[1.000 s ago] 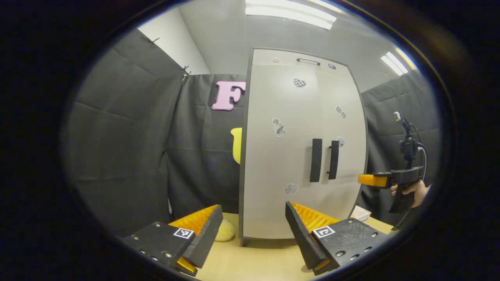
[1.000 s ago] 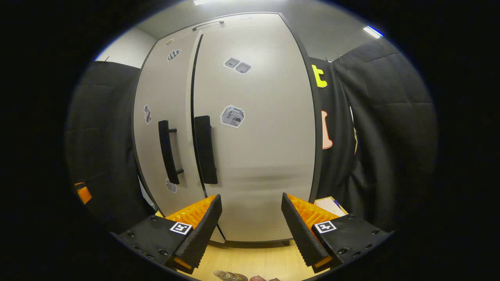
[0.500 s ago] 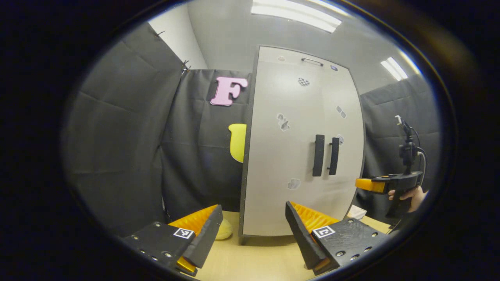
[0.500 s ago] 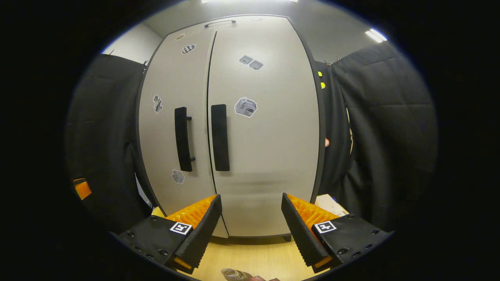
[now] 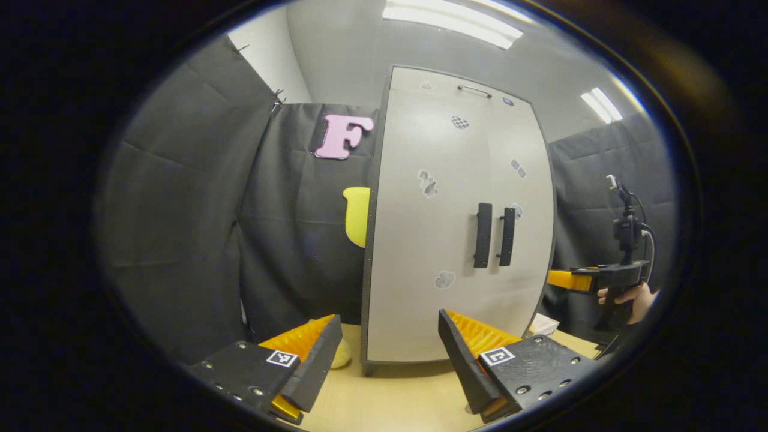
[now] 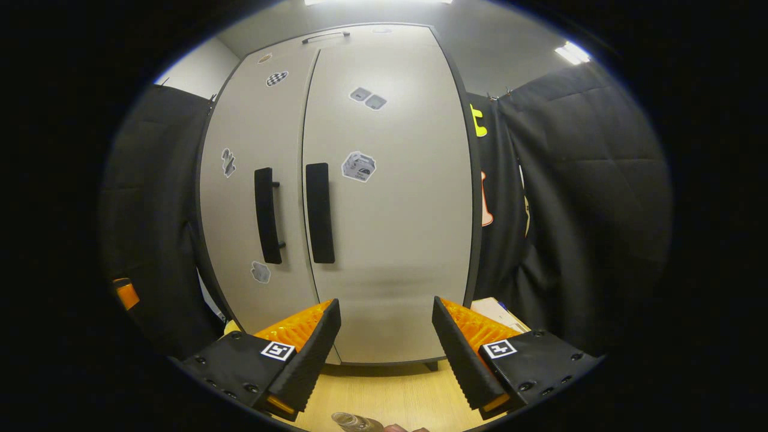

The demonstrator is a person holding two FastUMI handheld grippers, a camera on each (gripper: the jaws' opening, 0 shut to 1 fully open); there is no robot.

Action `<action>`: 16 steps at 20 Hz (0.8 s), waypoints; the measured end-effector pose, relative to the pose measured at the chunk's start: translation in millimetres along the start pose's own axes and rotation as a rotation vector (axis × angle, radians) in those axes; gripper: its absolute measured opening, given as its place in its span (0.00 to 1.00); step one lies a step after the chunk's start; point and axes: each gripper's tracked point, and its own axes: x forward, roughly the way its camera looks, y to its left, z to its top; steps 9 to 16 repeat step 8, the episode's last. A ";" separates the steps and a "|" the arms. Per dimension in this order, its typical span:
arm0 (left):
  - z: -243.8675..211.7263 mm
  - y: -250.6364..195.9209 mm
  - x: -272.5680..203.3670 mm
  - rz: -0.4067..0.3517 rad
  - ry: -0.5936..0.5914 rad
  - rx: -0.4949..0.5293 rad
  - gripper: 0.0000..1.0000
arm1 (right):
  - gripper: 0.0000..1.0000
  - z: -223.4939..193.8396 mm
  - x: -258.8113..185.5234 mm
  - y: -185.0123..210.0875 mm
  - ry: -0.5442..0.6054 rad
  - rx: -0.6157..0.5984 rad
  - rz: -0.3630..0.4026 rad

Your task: Grasp the bottle in the cabinet with the left hand and place it on the coaster, then close the right door with the right hand and the left door with the left hand.

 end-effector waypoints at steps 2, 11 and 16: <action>0.6 -2.1 -0.4 -0.001 0.001 0.000 1.00 | 0.98 -1.7 0.1 1.4 0.006 -0.001 0.010; 1.8 -3.2 -1.6 0.013 0.001 0.016 0.94 | 0.98 -2.3 -0.4 1.9 0.009 -0.009 0.035; 1.8 -3.2 -1.6 0.013 0.001 0.016 0.94 | 0.98 -2.3 -0.4 1.9 0.009 -0.009 0.035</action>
